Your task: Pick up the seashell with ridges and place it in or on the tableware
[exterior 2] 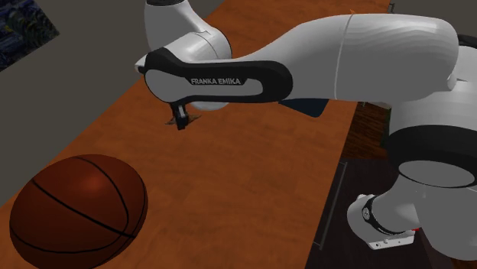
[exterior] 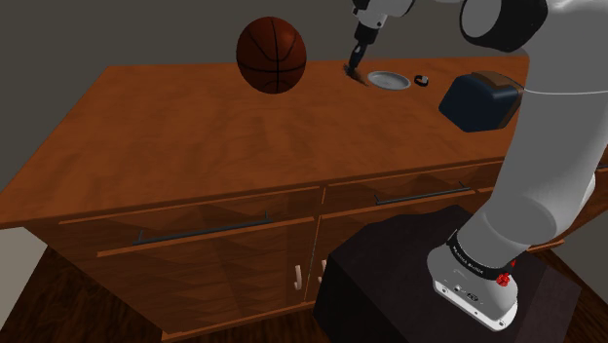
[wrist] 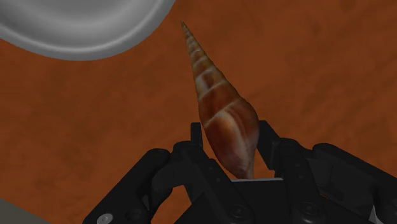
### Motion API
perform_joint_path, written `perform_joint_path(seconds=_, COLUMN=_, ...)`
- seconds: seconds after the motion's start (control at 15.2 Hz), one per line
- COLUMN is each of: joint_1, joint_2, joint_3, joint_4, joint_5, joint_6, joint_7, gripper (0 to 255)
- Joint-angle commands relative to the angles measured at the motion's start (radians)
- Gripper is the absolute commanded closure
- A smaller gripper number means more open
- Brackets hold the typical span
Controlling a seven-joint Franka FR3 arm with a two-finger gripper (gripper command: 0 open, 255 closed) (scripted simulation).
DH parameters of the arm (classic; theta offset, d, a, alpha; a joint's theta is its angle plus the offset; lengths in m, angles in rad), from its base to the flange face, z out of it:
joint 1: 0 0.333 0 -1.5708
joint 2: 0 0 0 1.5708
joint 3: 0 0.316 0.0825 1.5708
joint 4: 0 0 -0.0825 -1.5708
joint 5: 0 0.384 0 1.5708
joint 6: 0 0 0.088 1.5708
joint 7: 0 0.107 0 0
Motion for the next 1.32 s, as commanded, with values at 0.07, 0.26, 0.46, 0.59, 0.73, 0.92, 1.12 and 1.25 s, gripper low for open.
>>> perform_joint_path(seconds=0.07, joint_1=-0.002, joint_2=-0.004, joint_3=-0.002, joint_4=0.036, joint_5=-0.005, joint_6=-0.039, joint_7=0.009, gripper=255)
perform_joint_path(seconds=0.26, joint_1=-0.004, joint_2=-0.008, joint_3=-0.004, joint_4=0.070, joint_5=-0.010, joint_6=-0.076, joint_7=0.017, gripper=255)
perform_joint_path(seconds=0.46, joint_1=-0.007, joint_2=-0.010, joint_3=-0.006, joint_4=0.107, joint_5=-0.014, joint_6=-0.114, joint_7=0.024, gripper=255)
perform_joint_path(seconds=0.59, joint_1=-0.010, joint_2=-0.010, joint_3=-0.007, joint_4=0.134, joint_5=-0.015, joint_6=-0.140, joint_7=0.029, gripper=255)
perform_joint_path(seconds=0.73, joint_1=-0.025, joint_2=-0.011, joint_3=-0.012, joint_4=0.135, joint_5=-0.012, joint_6=-0.146, joint_7=0.009, gripper=255)
perform_joint_path(seconds=0.92, joint_1=-0.073, joint_2=-0.008, joint_3=-0.029, joint_4=0.145, joint_5=-0.001, joint_6=-0.166, joint_7=-0.052, gripper=255)
perform_joint_path(seconds=1.12, joint_1=-0.124, joint_2=0.005, joint_3=-0.044, joint_4=0.169, joint_5=0.012, joint_6=-0.190, joint_7=-0.113, gripper=255)
perform_joint_path(seconds=1.25, joint_1=-0.161, joint_2=0.018, joint_3=-0.053, joint_4=0.192, joint_5=0.023, joint_6=-0.210, joint_7=-0.153, gripper=255)
